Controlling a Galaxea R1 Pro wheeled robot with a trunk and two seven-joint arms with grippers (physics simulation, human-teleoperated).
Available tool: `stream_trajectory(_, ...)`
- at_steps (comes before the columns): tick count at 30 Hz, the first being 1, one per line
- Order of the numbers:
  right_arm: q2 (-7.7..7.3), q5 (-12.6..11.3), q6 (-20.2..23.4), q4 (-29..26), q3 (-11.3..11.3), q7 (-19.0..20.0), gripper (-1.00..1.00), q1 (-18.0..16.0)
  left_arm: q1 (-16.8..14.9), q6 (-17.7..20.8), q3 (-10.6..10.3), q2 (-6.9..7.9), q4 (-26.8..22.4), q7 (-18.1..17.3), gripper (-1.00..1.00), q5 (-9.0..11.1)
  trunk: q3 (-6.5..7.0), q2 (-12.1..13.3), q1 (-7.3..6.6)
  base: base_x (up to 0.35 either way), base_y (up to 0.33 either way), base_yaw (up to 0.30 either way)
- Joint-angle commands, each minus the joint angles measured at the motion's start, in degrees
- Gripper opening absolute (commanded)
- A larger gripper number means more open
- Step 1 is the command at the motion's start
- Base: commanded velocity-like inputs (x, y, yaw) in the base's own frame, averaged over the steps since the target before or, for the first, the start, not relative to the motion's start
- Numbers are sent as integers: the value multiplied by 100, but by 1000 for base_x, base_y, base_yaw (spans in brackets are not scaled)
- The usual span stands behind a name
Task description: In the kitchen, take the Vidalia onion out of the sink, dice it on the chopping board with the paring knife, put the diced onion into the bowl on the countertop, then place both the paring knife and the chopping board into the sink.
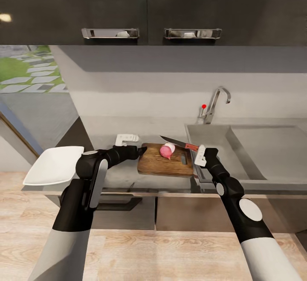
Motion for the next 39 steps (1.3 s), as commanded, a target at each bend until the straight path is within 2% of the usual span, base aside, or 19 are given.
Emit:
stream_trajectory(1,-2,46,-14,-8,1,21,-100,-3,-5,33,4,-2,-4,4,100,22,-11,-11,3,-10,0,0)
stream_trajectory(39,-2,46,-12,-8,0,21,-100,-4,-5,33,4,-2,-4,4,100,22,-98,-11,3,-1,0,13)
